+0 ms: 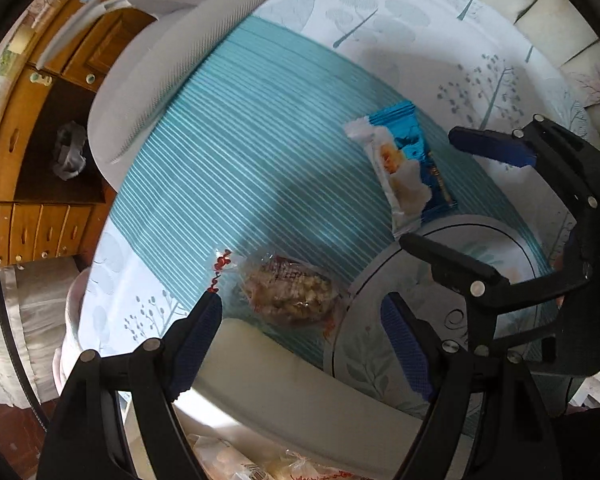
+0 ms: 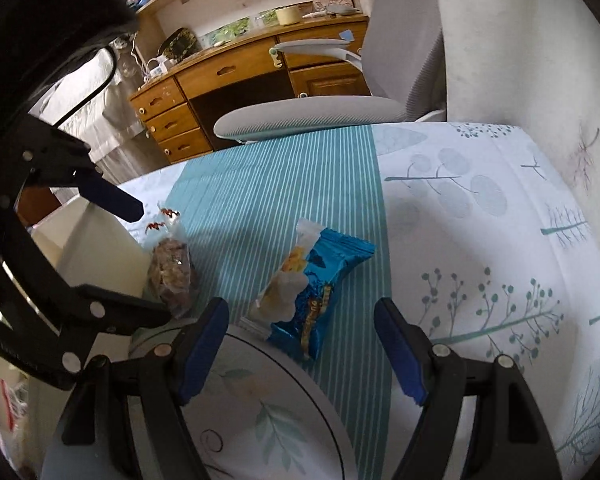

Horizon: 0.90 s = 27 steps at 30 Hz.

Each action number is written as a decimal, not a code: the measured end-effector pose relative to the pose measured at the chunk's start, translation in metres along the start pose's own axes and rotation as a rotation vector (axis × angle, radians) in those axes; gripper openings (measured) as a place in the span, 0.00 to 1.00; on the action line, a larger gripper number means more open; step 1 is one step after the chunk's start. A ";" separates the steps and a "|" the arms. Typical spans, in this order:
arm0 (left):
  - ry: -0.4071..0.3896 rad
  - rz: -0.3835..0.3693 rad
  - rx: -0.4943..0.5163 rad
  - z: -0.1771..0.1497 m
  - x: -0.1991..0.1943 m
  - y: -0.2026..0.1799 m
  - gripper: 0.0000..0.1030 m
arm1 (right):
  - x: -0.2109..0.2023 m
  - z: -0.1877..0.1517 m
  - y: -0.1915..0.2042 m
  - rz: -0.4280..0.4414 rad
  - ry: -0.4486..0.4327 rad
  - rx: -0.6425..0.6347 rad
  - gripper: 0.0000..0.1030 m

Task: Organize snacks
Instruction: 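Move the left tool to the small red-tagged nut bag while the right tool moves to the blue snack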

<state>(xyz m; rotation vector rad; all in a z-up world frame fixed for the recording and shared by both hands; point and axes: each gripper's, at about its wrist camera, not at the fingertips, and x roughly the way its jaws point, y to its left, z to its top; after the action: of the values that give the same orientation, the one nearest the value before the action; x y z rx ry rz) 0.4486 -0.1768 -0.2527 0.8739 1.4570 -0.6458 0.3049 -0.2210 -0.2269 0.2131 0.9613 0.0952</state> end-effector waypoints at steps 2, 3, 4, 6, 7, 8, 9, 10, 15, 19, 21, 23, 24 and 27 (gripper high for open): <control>0.016 -0.008 -0.001 0.003 0.006 0.002 0.78 | 0.002 -0.001 0.002 -0.009 -0.004 -0.022 0.73; 0.019 -0.008 -0.002 0.004 0.007 0.003 0.78 | 0.004 -0.001 0.003 -0.010 -0.005 -0.032 0.73; 0.025 -0.004 -0.003 0.005 0.010 0.003 0.78 | 0.005 -0.001 0.004 -0.008 -0.002 -0.038 0.73; 0.039 -0.002 -0.004 0.009 0.013 0.003 0.78 | 0.008 -0.002 0.004 -0.010 -0.001 -0.048 0.72; 0.050 -0.007 -0.008 0.012 0.015 0.004 0.78 | 0.008 -0.002 0.006 -0.018 -0.009 -0.067 0.71; 0.056 -0.008 -0.009 0.014 0.016 0.004 0.78 | 0.010 -0.003 0.008 -0.022 -0.007 -0.081 0.71; 0.067 -0.006 -0.013 0.015 0.020 0.004 0.78 | 0.010 -0.003 0.010 -0.030 -0.011 -0.099 0.71; 0.074 -0.001 -0.017 0.018 0.023 0.005 0.78 | 0.011 -0.003 0.012 -0.033 -0.013 -0.111 0.70; 0.104 -0.006 -0.048 0.025 0.036 0.009 0.77 | 0.014 -0.006 0.022 -0.079 -0.022 -0.174 0.58; 0.116 0.033 -0.057 0.029 0.041 0.012 0.68 | 0.013 -0.007 0.022 -0.087 -0.028 -0.183 0.56; 0.112 0.041 -0.061 0.028 0.040 0.013 0.66 | 0.013 -0.008 0.022 -0.091 -0.027 -0.185 0.55; 0.107 0.044 -0.069 0.029 0.040 0.015 0.63 | 0.013 -0.007 0.022 -0.089 -0.024 -0.181 0.54; 0.104 0.046 -0.075 0.029 0.040 0.017 0.61 | 0.013 -0.007 0.021 -0.086 -0.020 -0.180 0.54; 0.094 0.053 -0.092 0.031 0.039 0.020 0.56 | 0.010 -0.008 0.022 -0.085 -0.007 -0.174 0.53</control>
<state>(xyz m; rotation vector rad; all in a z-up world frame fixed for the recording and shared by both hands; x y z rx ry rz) 0.4845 -0.1858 -0.2919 0.8776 1.5301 -0.4995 0.3046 -0.1968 -0.2348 0.0124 0.9480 0.0998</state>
